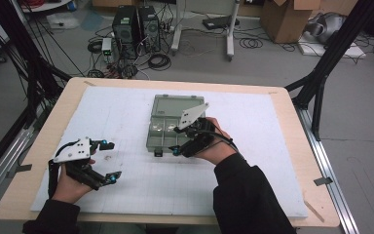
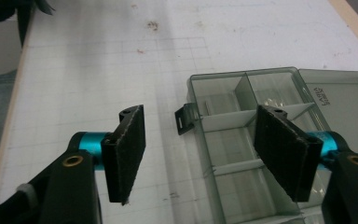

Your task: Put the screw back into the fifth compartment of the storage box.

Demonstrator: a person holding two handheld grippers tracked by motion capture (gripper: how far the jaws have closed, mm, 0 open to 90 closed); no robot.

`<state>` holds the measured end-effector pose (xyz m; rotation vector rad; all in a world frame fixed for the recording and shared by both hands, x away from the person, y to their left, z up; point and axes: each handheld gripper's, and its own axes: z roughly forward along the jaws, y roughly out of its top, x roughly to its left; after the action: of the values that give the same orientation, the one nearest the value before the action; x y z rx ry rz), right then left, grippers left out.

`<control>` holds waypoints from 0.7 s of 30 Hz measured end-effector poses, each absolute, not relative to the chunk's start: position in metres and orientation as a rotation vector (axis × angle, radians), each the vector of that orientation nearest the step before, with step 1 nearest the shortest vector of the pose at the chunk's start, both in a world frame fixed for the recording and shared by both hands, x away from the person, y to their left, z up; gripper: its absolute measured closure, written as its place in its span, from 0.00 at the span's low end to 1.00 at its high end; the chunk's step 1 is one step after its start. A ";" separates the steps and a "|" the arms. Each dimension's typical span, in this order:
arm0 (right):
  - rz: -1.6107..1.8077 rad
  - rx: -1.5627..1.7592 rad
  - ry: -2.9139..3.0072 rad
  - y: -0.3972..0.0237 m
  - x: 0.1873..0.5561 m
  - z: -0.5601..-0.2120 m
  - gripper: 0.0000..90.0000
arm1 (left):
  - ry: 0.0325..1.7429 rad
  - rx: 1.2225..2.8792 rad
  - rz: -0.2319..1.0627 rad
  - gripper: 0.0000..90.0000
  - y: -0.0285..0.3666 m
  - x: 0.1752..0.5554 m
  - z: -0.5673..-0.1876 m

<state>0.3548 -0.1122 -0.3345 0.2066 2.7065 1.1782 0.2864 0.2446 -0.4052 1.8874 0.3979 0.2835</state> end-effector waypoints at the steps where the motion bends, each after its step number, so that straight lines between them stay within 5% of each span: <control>1: 1.187 0.205 2.700 -0.114 0.352 -0.334 0.34 | 0.396 1.888 0.284 0.02 0.245 0.286 -0.405; 21: 1.388 0.311 2.574 -0.170 0.314 -0.355 0.21 | 0.402 1.886 0.279 0.02 0.246 0.287 -0.407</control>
<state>0.3142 -0.1703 -0.3548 0.3105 2.5744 1.3882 0.2869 0.2461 -0.4073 1.8861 0.4017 0.2791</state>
